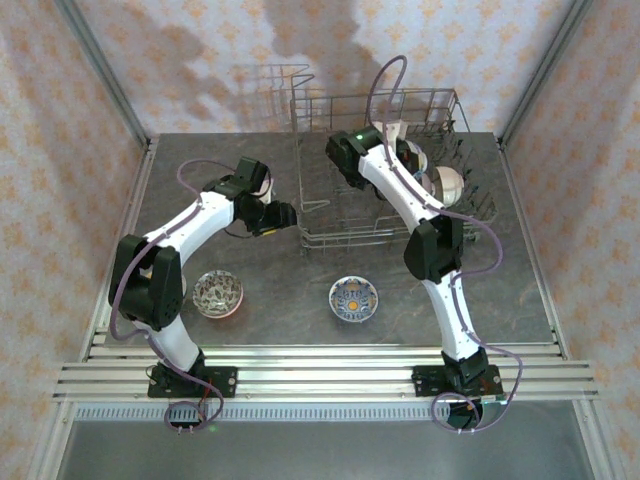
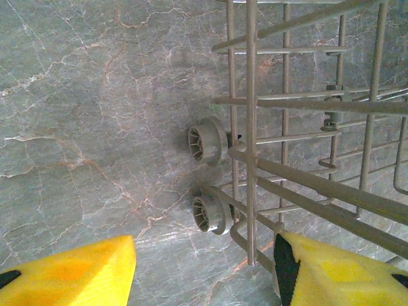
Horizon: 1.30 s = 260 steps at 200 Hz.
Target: Load the bowls into the dish rack
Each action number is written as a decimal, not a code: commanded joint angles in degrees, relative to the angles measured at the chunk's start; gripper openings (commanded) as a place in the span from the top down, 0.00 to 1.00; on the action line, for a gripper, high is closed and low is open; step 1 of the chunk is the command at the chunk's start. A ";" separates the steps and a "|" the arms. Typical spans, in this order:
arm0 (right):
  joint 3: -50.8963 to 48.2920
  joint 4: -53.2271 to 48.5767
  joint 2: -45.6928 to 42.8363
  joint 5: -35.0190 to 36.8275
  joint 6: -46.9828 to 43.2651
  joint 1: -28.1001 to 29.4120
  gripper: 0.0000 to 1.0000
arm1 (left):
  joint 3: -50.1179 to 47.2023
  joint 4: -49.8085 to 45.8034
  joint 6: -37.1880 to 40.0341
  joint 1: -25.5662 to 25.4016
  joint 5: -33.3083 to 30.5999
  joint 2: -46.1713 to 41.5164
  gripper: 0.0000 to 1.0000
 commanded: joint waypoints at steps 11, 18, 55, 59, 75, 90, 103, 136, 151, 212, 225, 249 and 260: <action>-1.89 -8.85 -0.38 6.00 1.71 -1.29 1.00 | -1.64 -1.18 0.78 0.38 -1.06 -2.67 0.40; -1.89 -8.86 -0.01 6.08 1.62 -1.27 1.00 | -1.68 -1.22 0.87 0.71 -1.15 -2.89 0.40; -1.10 -8.87 2.54 5.97 0.84 -1.32 1.00 | -2.16 0.07 0.23 2.40 -0.74 -3.75 0.40; -1.15 -8.91 2.86 6.07 0.76 -1.28 1.00 | -2.10 0.06 0.22 2.50 -0.79 -3.87 0.40; -1.61 -8.93 3.71 6.65 0.36 -1.06 1.00 | -2.07 0.18 0.12 3.08 -0.83 -4.37 0.40; -2.11 -8.90 4.34 7.42 -0.20 -0.51 1.00 | -2.28 0.51 -0.10 3.63 -1.07 -5.09 0.40; -1.87 -8.94 4.98 7.42 -0.85 -0.17 1.00 | -2.46 1.04 -0.45 4.13 -1.14 -5.66 0.40; 0.46 -8.85 6.94 5.50 -2.85 0.91 1.00 | -2.39 1.49 -0.85 5.10 -1.33 -6.52 0.40; 0.75 -8.83 7.59 4.90 -3.84 1.55 1.00 | -2.36 1.49 -0.85 5.32 -1.52 -6.74 0.40; 0.06 -8.79 8.55 -0.27 -5.13 1.95 0.97 | -2.85 1.25 -0.59 5.57 -1.94 -7.36 0.40; 0.07 -8.83 8.57 -1.12 -5.39 2.03 0.95 | -2.91 1.32 -0.57 5.61 -2.02 -7.44 0.39; 0.34 -8.85 9.15 -1.96 -5.80 2.11 0.92 | -3.04 1.27 -0.58 5.64 -2.03 -7.55 0.40; 0.93 -8.84 9.71 -2.28 -5.99 2.15 0.91 | -3.13 1.32 -0.59 5.69 -1.97 -7.53 0.40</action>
